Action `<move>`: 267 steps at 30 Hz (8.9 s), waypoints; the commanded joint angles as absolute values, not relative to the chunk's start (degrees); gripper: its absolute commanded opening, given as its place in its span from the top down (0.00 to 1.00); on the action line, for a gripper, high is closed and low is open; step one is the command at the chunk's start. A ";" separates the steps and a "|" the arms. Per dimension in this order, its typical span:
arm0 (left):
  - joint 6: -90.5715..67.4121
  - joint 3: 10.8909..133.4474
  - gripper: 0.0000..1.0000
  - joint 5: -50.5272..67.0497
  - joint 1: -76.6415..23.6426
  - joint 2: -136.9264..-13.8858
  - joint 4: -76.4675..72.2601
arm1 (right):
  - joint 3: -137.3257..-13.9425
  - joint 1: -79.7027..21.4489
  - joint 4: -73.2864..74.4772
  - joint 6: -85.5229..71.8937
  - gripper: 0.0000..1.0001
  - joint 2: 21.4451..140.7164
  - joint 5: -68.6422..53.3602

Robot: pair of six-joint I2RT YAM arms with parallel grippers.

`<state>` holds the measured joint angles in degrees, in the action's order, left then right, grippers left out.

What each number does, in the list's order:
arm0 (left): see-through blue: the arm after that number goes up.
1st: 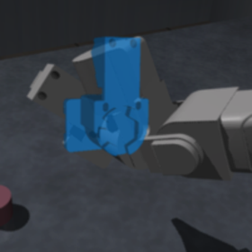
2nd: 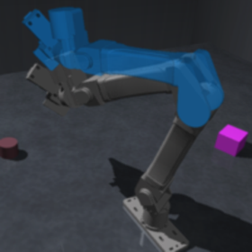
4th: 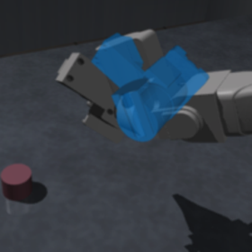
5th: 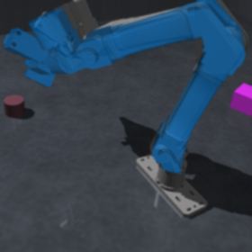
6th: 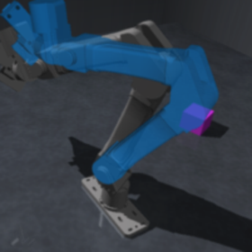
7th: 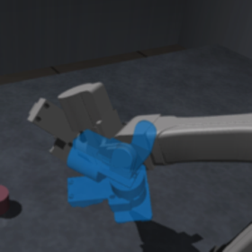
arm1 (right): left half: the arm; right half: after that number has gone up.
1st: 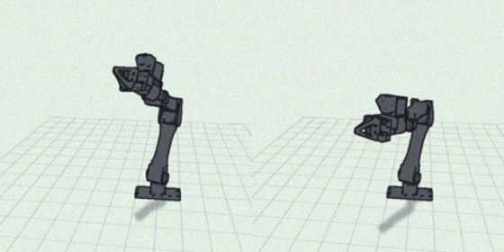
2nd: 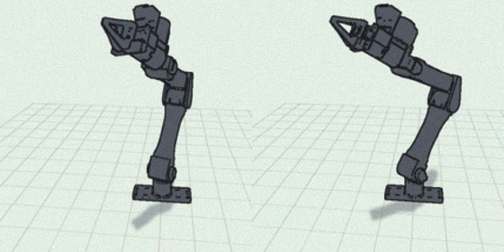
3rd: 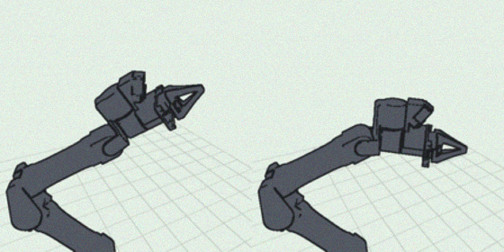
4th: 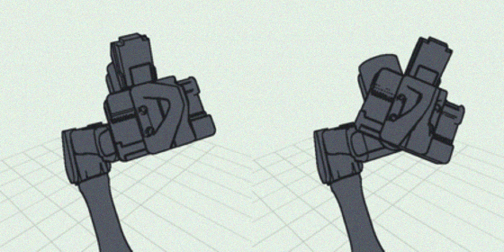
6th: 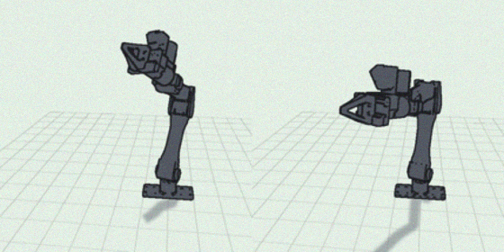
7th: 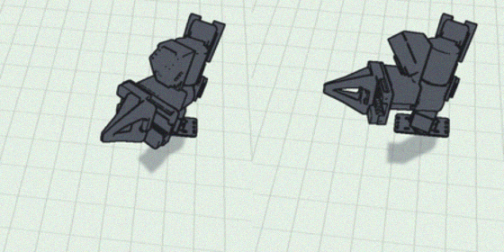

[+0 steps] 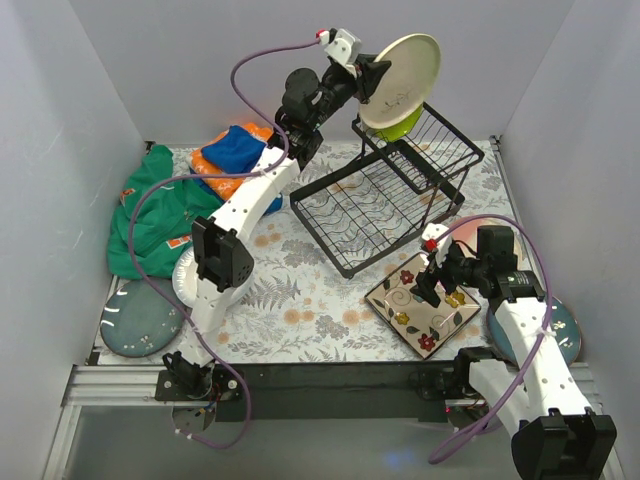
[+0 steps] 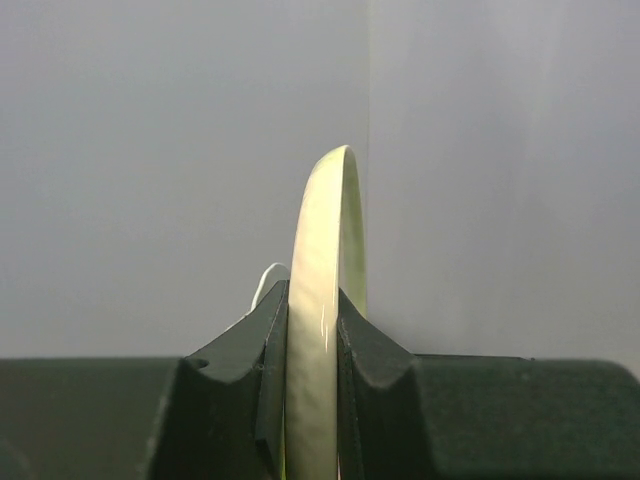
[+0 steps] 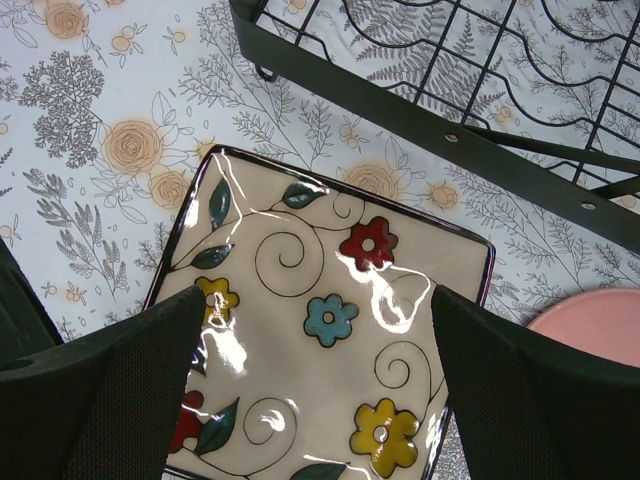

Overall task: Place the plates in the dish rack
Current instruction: Insert the plate into the dish rack, then grab a plate with the right arm, then pass the plate from the right arm to the left

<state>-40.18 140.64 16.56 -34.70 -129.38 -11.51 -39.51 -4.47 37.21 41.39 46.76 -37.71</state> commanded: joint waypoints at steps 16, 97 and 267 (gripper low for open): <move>-37.27 143.17 1.00 18.28 -34.37 -130.34 -22.68 | -39.90 -2.11 38.23 42.98 0.02 47.46 -41.04; -29.62 127.98 0.33 7.38 -39.90 -120.42 -27.42 | -40.34 1.49 39.99 44.56 0.01 47.20 -43.24; -66.36 66.79 0.04 -11.26 -36.31 -49.39 14.33 | -72.34 -25.14 -10.64 -46.49 0.99 80.07 -48.07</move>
<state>-67.72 63.68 -15.31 -38.74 -47.88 16.14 -72.03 -27.62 -4.75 -44.95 85.58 -43.55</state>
